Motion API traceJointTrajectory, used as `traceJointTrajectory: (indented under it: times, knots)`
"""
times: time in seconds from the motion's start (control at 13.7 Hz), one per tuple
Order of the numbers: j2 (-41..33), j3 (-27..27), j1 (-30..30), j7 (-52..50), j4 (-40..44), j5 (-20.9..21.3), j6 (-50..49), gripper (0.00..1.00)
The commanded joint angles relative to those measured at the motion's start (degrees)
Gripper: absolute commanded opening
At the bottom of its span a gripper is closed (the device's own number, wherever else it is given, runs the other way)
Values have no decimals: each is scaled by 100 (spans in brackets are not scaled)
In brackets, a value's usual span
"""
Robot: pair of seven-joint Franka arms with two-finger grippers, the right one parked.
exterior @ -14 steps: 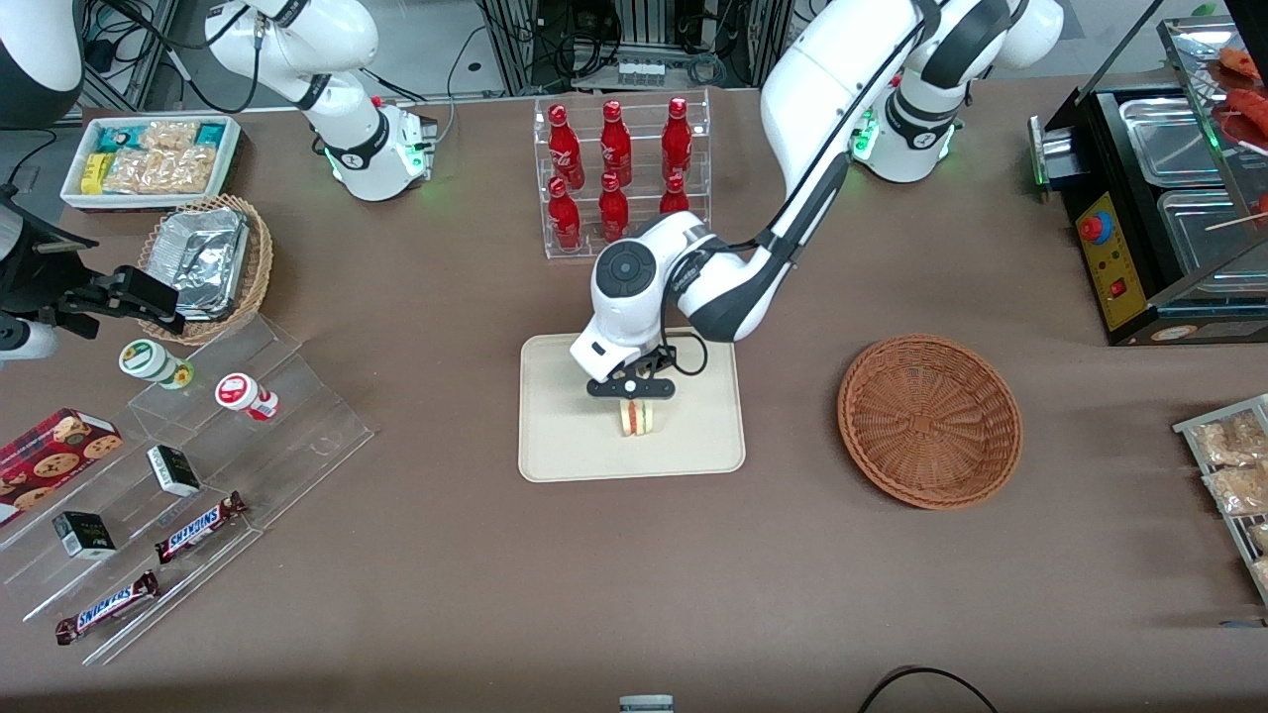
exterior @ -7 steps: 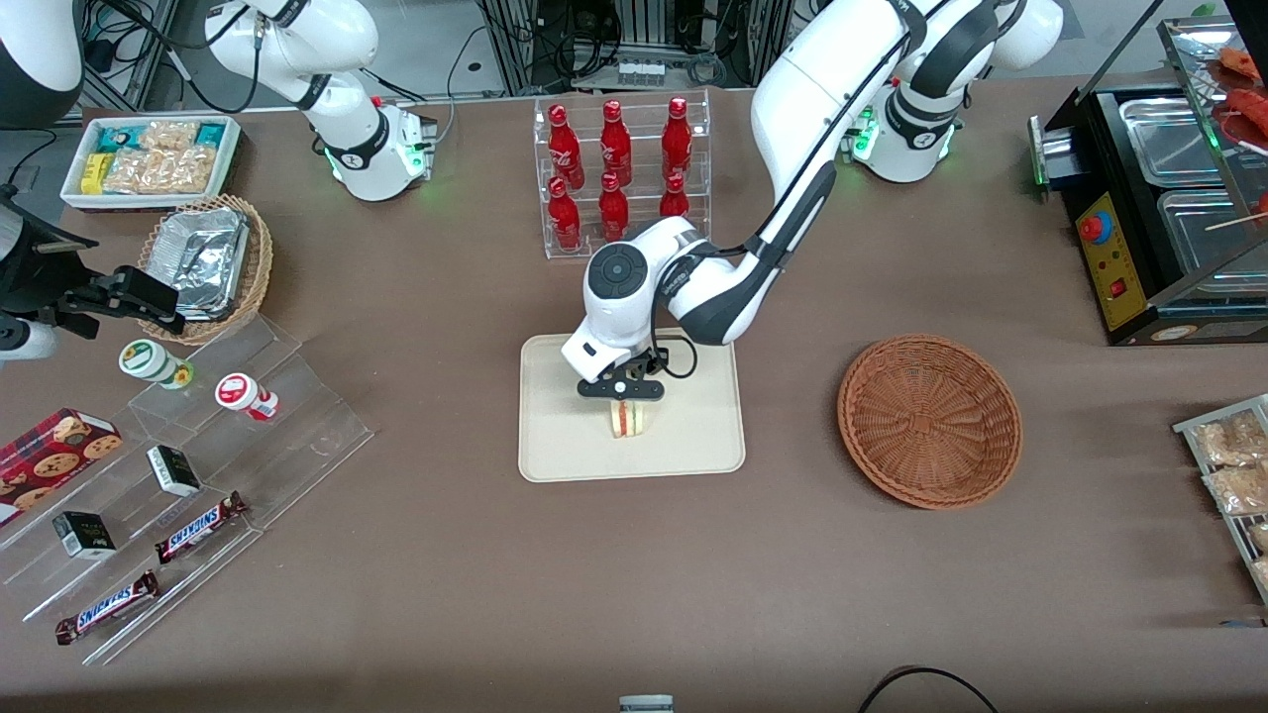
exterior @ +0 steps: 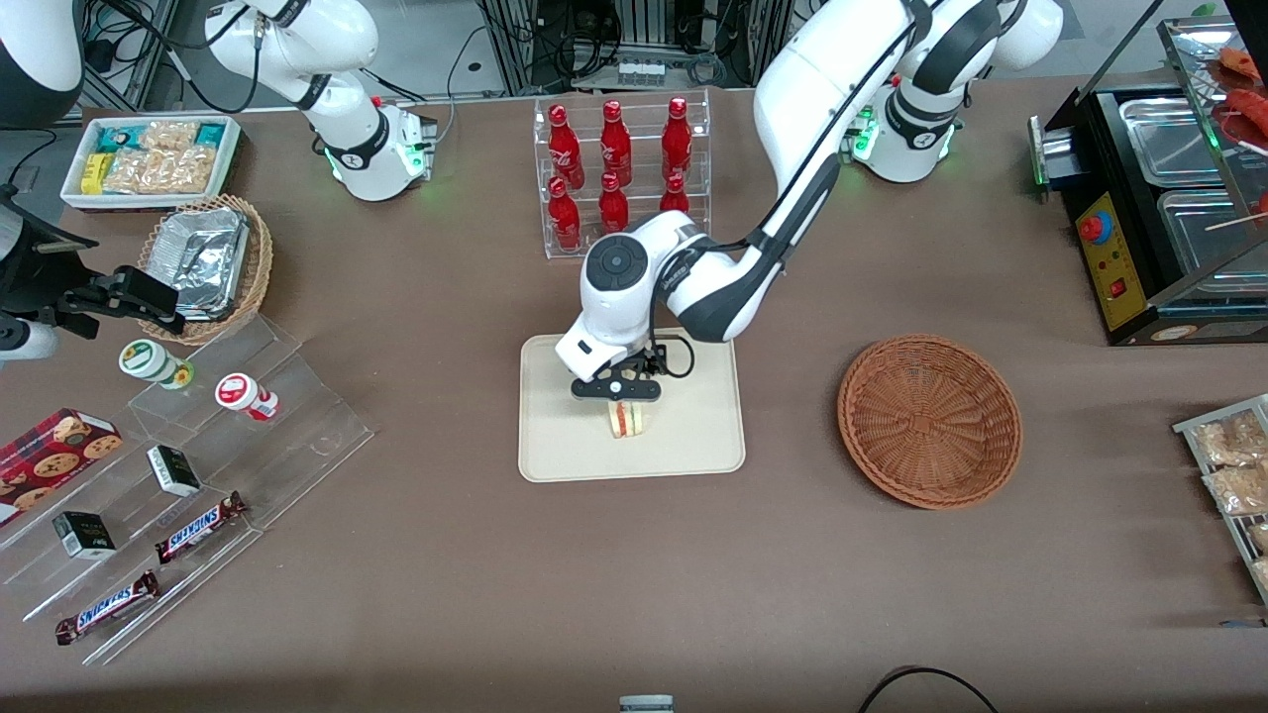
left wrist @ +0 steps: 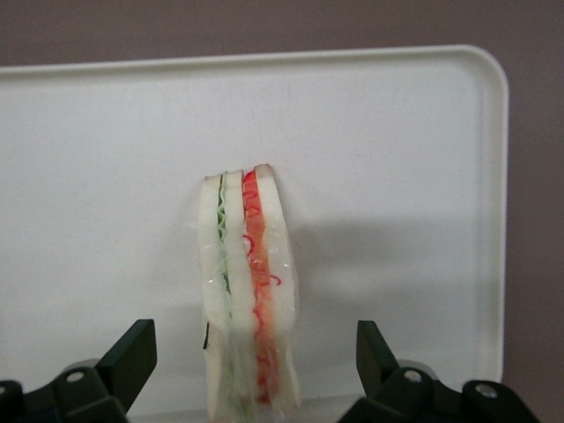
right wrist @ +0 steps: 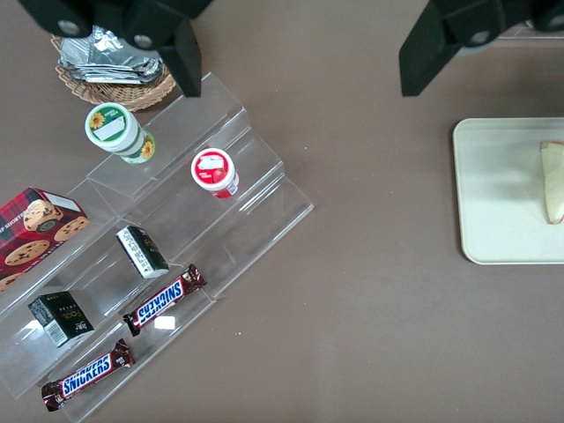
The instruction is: Place sandwich from basket to tray
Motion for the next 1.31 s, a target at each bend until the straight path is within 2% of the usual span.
traceJointTrajectory:
  times: [0.0,0.29,0.58,0.88,1.24]
  knots:
    - [-614,102,39,-331,-118,8,-438,100]
    - [-1501,129,618,-710,-416,7,-745,100]
    - [-2767,138,1225,-580,-1496,34,-1177,100]
    - [-3559,129,1910,535,-2113,-28,-1492,100]
    - [-3920,129,3052,2283,-1904,-370,-2257,100]
